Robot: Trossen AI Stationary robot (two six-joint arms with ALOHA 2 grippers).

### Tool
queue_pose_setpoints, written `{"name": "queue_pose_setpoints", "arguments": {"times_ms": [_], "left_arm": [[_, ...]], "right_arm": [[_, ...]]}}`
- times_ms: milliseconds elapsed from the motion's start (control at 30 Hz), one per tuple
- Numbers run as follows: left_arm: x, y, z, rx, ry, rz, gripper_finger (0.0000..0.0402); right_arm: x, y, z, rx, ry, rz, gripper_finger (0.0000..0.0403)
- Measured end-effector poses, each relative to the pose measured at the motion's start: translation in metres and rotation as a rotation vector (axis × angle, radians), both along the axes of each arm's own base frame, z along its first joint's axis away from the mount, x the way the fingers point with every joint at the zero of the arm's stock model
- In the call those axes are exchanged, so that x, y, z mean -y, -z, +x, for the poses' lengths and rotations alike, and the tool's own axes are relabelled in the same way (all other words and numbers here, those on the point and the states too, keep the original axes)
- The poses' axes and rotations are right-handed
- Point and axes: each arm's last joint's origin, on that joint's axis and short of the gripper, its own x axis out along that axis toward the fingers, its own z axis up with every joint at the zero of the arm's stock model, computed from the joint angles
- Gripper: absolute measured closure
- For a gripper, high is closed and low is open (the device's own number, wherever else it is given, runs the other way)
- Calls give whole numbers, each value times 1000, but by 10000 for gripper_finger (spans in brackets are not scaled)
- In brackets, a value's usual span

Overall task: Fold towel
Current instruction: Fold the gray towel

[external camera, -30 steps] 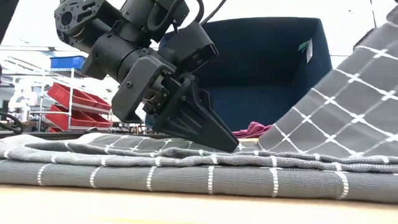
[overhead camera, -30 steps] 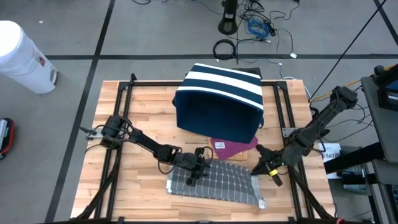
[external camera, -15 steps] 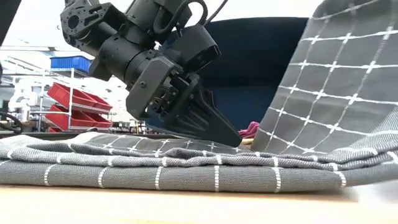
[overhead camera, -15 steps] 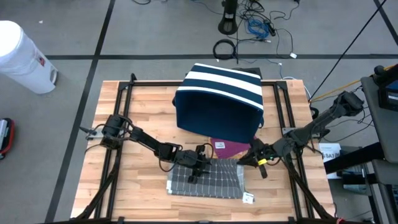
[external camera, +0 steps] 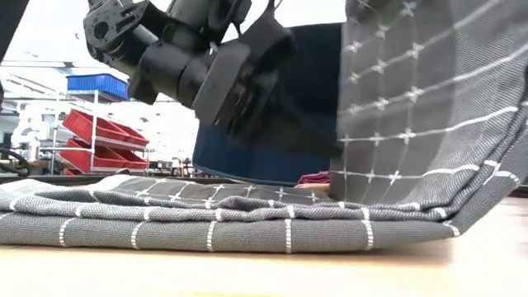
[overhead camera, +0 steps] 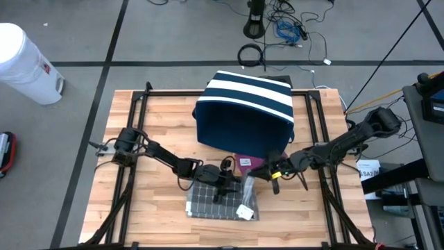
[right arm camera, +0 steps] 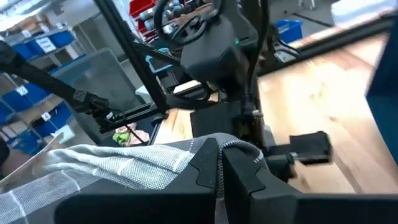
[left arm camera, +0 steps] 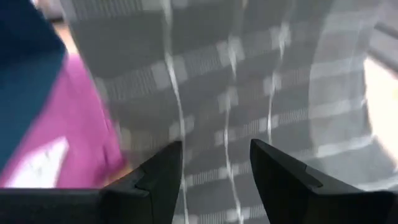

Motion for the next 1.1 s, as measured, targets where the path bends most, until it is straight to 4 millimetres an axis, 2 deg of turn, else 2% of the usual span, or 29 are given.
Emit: {"name": "queue_pose_setpoints", "arguments": {"times_ms": [133,267,433,667,867,1100], "left_arm": [[10,-15,-3,59,1,43,207],[13,-4,-18,-142,-79,192,207],[22,-10,-41,-306,-157,284,207],[39,-43,-71,-319,-228,401,207],[40,-70,-99,-352,-297,399,207],[46,-71,-113,-409,-325,360,207]], "right_arm": [[-7,-10,22,11,-26,-62,403],[-12,-13,40,-55,-18,-117,403],[-10,-7,56,-99,9,-134,403],[-1,-1,76,-128,47,-135,403],[2,-9,87,-109,40,-143,403],[5,-18,94,-77,53,-154,403]]}}
